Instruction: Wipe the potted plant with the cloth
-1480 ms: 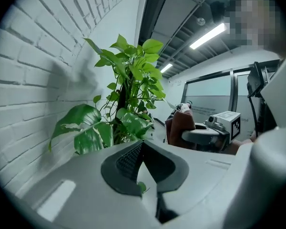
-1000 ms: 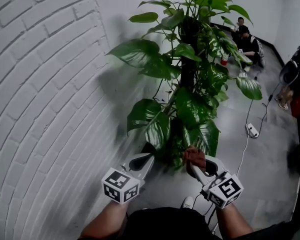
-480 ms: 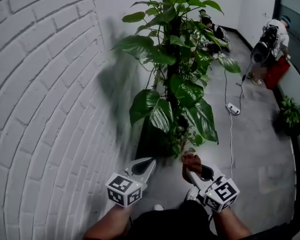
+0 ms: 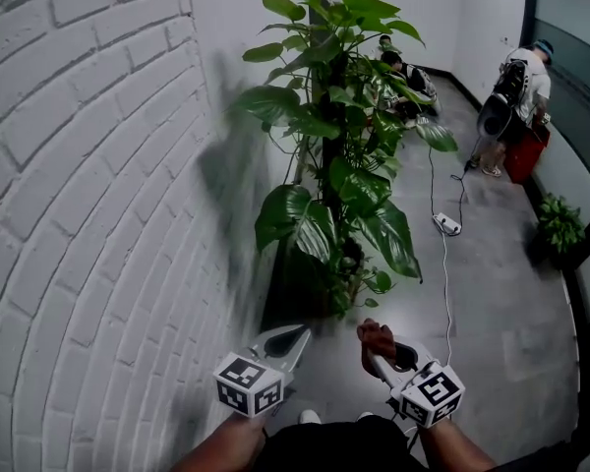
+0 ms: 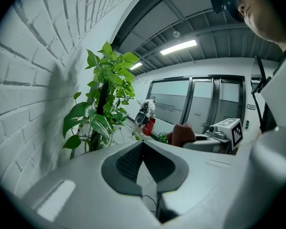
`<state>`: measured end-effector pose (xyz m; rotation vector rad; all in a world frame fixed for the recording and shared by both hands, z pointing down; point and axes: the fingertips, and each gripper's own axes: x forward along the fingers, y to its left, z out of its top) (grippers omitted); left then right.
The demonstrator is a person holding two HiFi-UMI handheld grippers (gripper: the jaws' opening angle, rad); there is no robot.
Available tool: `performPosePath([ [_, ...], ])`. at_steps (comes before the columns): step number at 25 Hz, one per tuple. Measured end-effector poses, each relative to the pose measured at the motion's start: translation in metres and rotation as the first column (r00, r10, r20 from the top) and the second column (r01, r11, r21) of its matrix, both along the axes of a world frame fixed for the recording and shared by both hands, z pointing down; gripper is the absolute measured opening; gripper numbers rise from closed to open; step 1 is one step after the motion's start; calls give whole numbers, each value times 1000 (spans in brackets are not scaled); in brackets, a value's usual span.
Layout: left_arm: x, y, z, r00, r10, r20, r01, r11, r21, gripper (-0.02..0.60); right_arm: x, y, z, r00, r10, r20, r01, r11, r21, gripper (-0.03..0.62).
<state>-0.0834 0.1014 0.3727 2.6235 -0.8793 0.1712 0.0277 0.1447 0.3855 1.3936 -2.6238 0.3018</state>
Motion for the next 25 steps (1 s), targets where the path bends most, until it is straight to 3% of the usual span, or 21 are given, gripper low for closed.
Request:
performPosePath([
  [5, 2, 2, 6, 1000, -6, 5, 6, 1000, -2, 17, 7, 4, 3, 1000, 31, 2, -31, 1000, 4, 69],
  [25, 0, 16, 13, 1000, 5, 22, -5, 1000, -11, 17, -2, 19, -7, 1000, -2, 17, 1, 1000, 23, 67],
])
